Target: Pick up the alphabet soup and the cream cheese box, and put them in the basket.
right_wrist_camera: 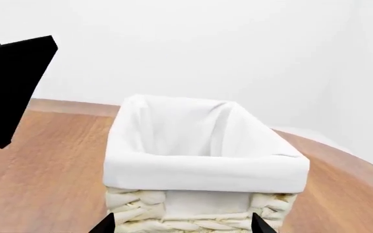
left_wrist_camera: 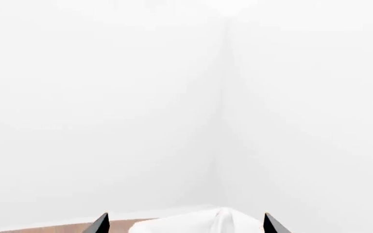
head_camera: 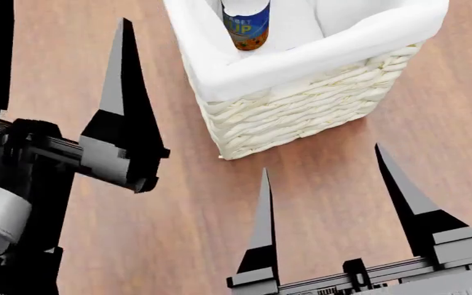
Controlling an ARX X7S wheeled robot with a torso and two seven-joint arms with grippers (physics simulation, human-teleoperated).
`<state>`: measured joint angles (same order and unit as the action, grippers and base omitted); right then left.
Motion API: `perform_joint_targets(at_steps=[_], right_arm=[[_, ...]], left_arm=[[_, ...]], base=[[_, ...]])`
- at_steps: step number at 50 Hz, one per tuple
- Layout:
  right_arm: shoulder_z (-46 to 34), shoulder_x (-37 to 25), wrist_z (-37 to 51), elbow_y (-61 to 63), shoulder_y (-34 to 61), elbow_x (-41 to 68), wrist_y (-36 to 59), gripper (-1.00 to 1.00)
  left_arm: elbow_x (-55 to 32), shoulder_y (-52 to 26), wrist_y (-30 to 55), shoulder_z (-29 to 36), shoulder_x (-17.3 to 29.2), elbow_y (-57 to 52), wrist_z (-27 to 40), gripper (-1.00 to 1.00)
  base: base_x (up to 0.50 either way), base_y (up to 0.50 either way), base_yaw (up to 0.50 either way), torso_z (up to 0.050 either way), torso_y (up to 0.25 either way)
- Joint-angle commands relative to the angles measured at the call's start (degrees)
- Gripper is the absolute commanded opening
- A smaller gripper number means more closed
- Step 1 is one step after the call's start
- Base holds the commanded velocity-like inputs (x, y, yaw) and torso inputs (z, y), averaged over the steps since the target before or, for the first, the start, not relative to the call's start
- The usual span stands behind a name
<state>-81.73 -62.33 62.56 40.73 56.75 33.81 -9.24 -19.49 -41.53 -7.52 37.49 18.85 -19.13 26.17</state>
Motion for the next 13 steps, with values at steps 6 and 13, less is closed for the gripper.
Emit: perform_joint_targets(at_steps=[6,13], right_arm=[[-0.1,2.2,-1.1,-1.9,-0.9,-0.4,-1.4,1.00],[0.5,2.2,0.7,-0.8,-0.3,-1.5,0.4,1.00]], left_arm=[[8.3,12.5,-3.2,2.9,5.0,-12.2,5.3,1.00],[8.2,14.0,-4.4,2.2,5.6,-12.6,6.3,1.00]], base=[[0.00,0.00,0.00,0.000,0.000],[0.00,0.00,0.00,0.000,0.000]])
